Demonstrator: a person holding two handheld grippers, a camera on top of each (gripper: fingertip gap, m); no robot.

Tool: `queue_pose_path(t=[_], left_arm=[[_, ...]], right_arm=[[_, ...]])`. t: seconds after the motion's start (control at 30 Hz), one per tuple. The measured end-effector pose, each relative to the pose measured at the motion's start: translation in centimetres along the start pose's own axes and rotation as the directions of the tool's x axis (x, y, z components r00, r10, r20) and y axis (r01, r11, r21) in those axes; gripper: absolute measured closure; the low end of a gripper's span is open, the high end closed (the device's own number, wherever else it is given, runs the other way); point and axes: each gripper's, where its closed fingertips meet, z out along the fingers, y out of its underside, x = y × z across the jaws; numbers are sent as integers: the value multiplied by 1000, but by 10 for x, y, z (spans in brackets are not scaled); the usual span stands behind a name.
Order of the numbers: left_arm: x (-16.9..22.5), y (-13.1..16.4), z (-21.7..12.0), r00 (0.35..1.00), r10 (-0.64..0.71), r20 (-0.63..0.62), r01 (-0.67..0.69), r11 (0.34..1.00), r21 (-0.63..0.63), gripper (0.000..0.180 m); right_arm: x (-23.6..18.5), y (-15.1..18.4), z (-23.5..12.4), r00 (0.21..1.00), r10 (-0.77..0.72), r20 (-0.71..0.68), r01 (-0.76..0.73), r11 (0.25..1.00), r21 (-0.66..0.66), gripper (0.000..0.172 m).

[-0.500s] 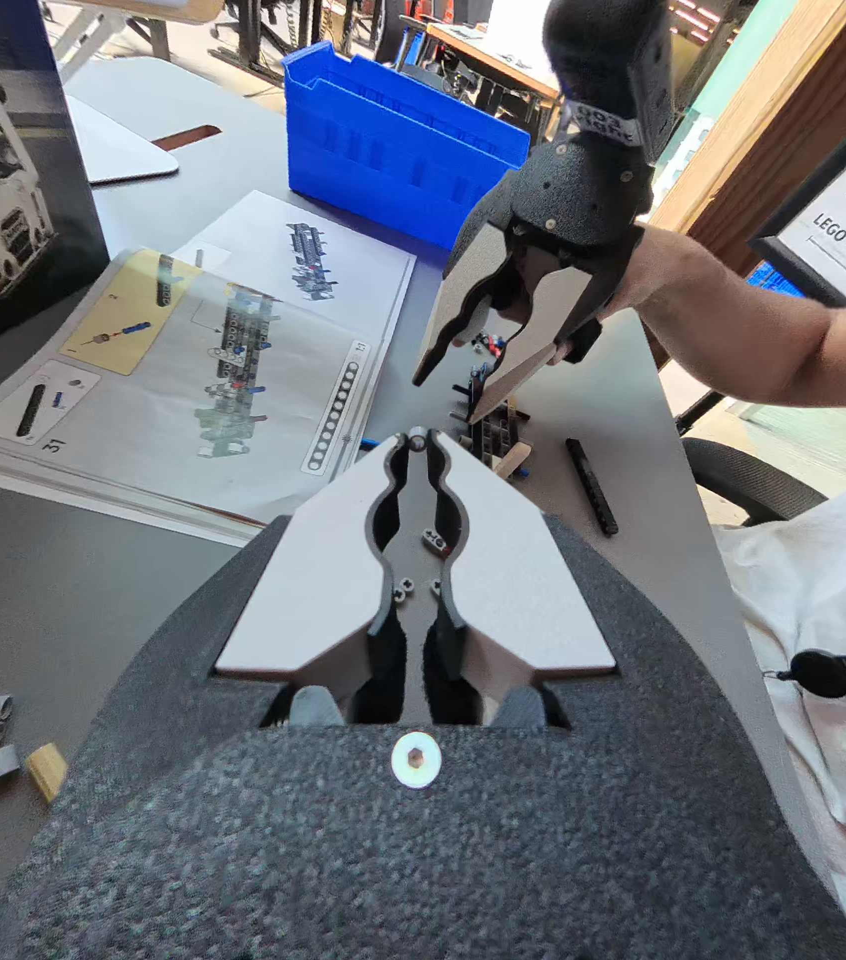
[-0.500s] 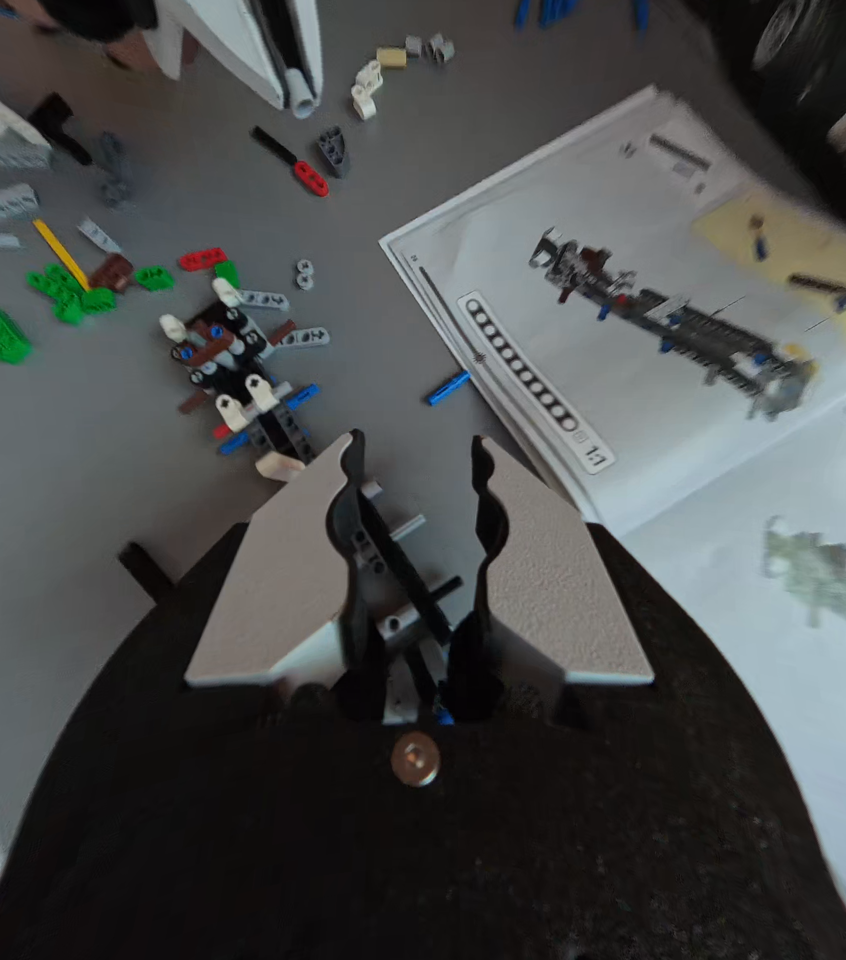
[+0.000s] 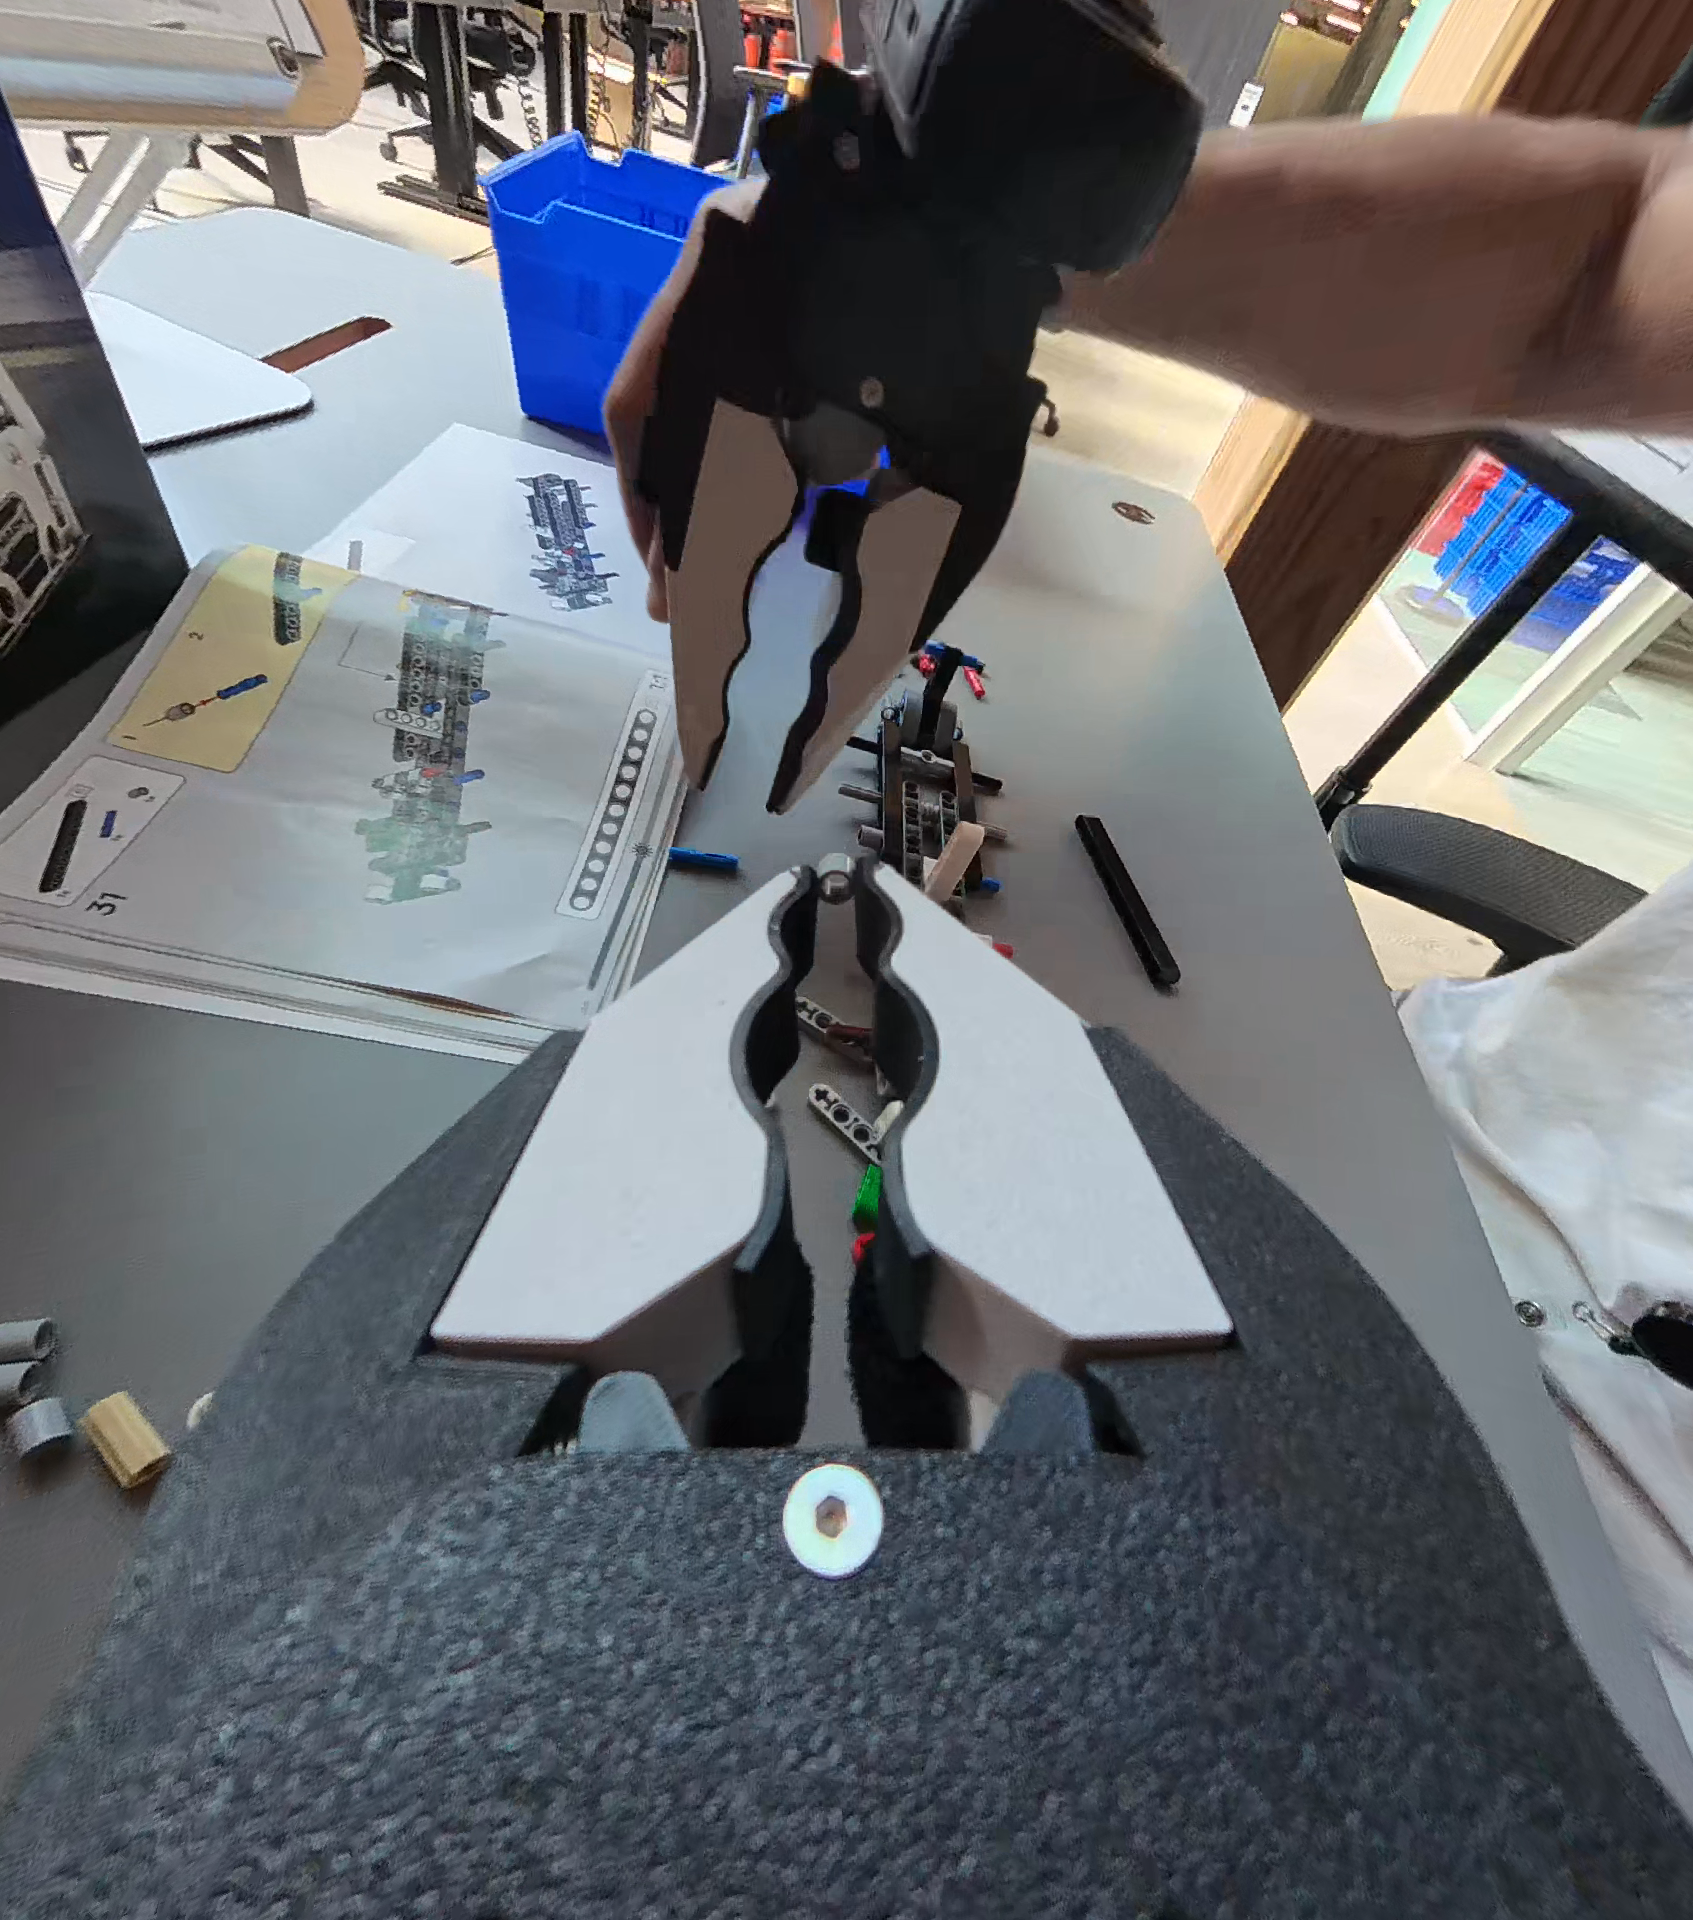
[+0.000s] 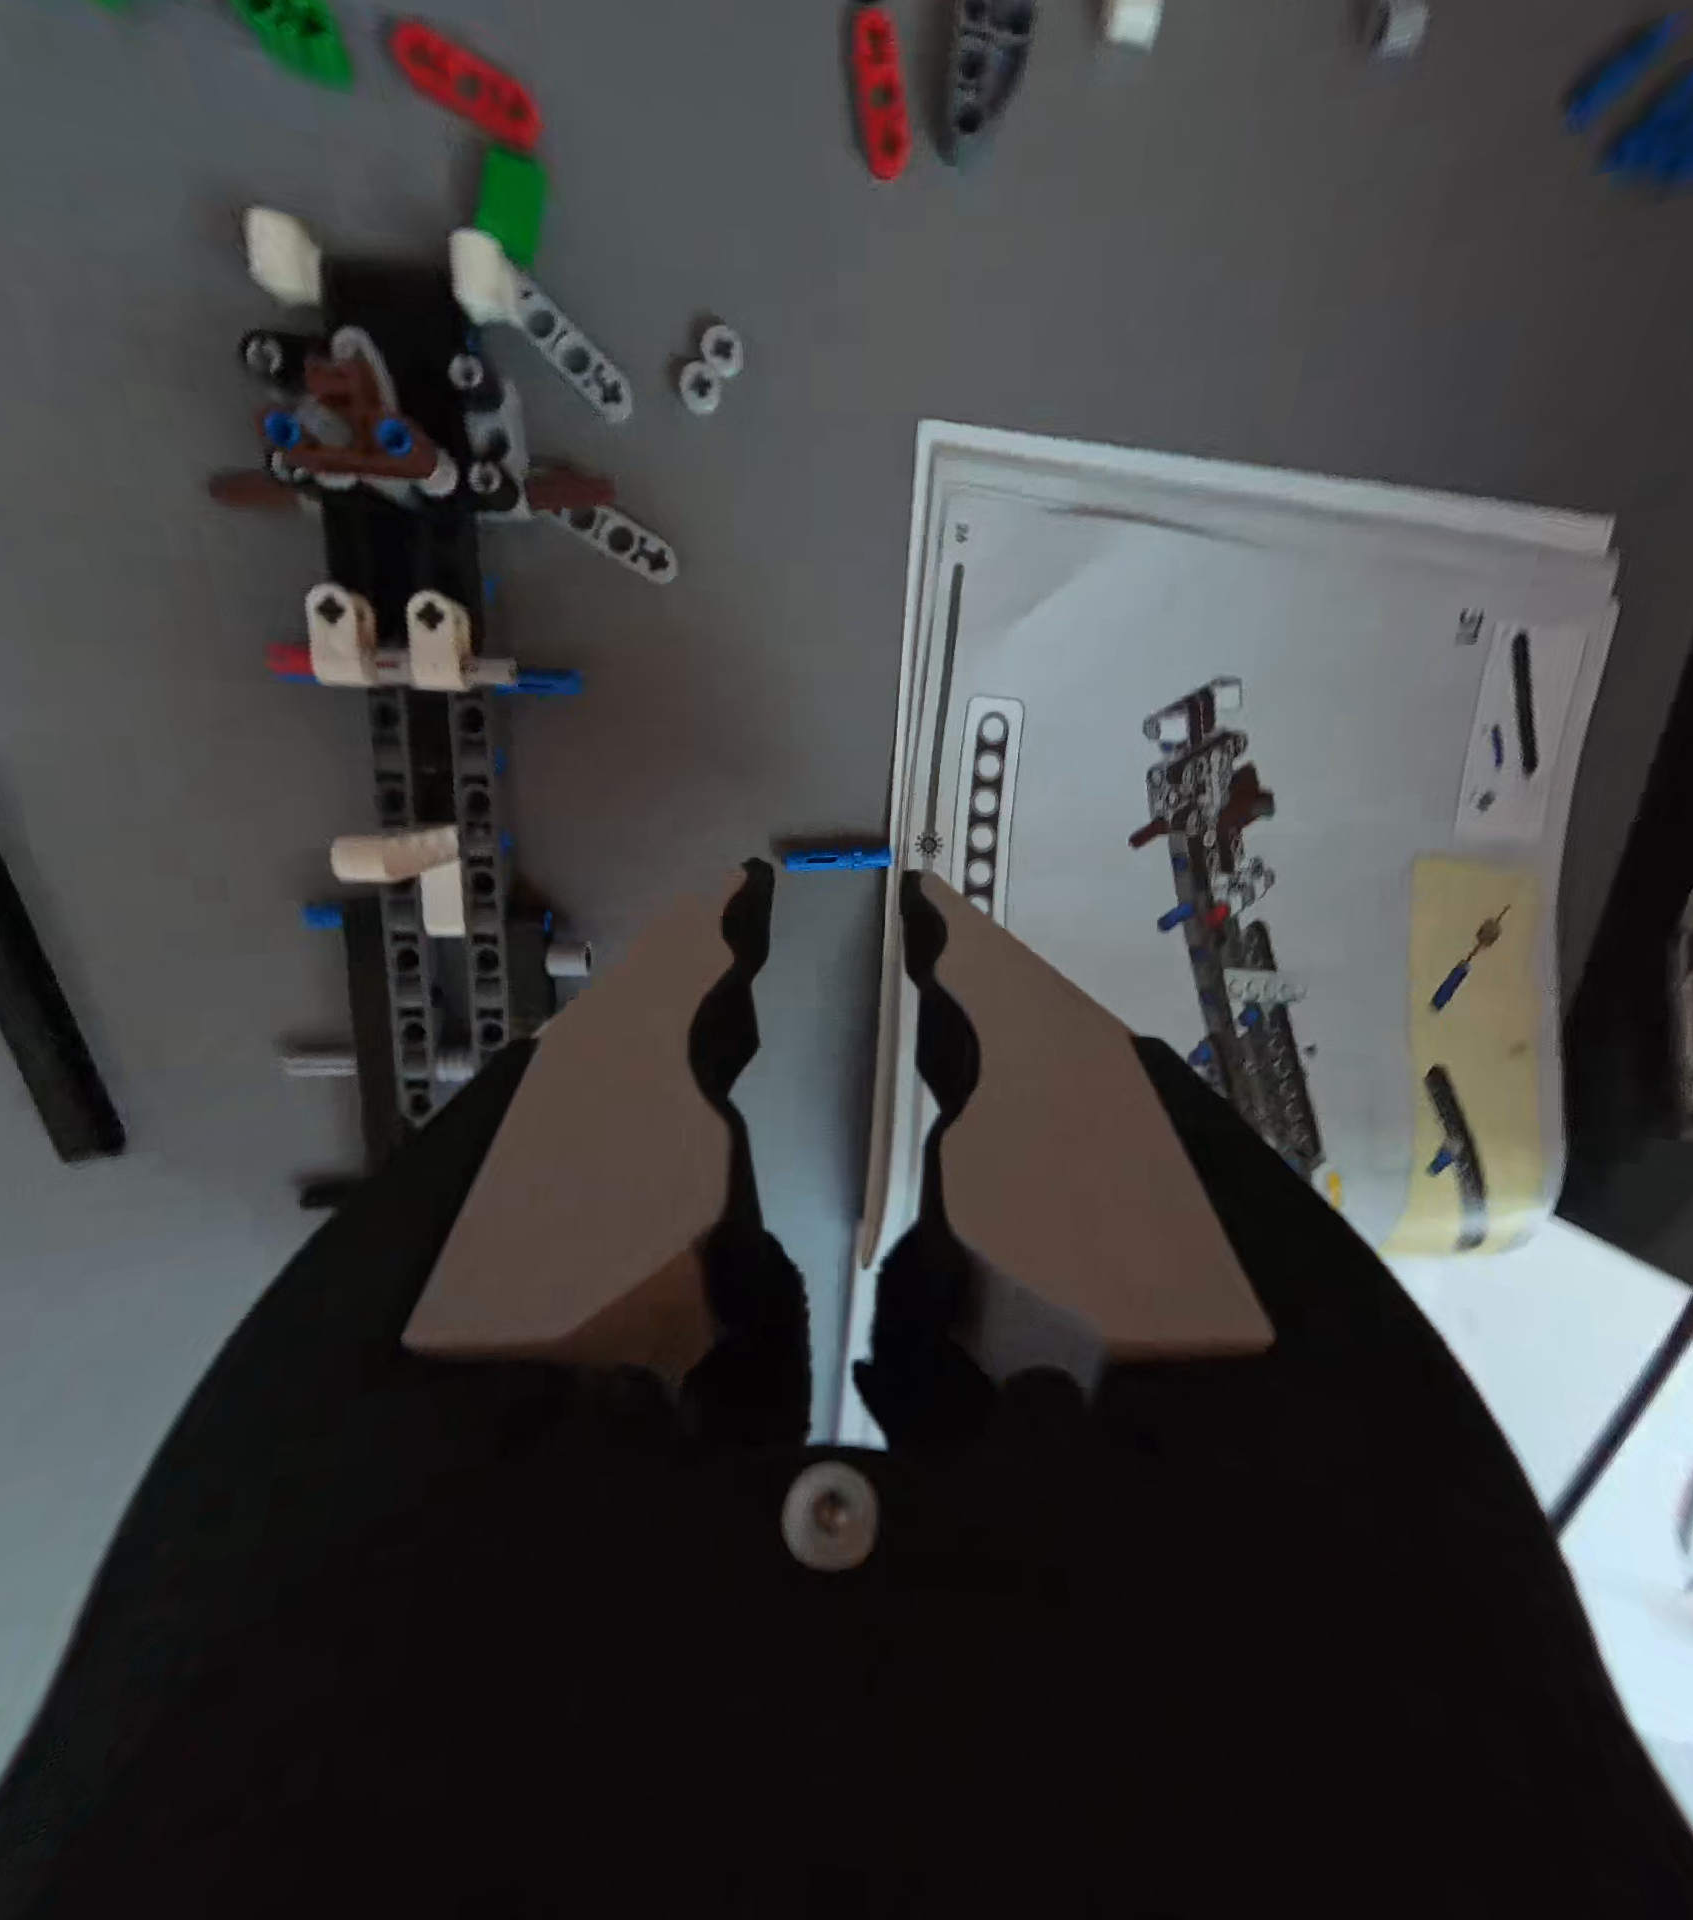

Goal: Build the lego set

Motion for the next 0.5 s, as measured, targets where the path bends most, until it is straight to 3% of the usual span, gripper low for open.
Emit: queue_pose_path(t=[0.03,0.13,0.27,0.4,0.5], left_arm=[[2,1,0,1000,10,-11,-10,1000,-5,175],[2,3,-2,998,-19,-52,19,1000,-8,176],[-6,8,-7,999,-20,-47,19,999,-30,175],[-8,7,-10,998,-29,-57,28,999,-27,175],[-7,7,-11,995,-55,-87,54,998,-19,176]], right_arm=[[-4,-1,0,995,-96,42,95,995,4,151],[-1,5,8,943,-312,115,318,948,-36,151],[12,15,18,720,-688,87,694,712,-110,150],[9,13,20,557,-822,114,830,555,-49,153],[10,9,20,521,-841,147,850,527,4,156]])
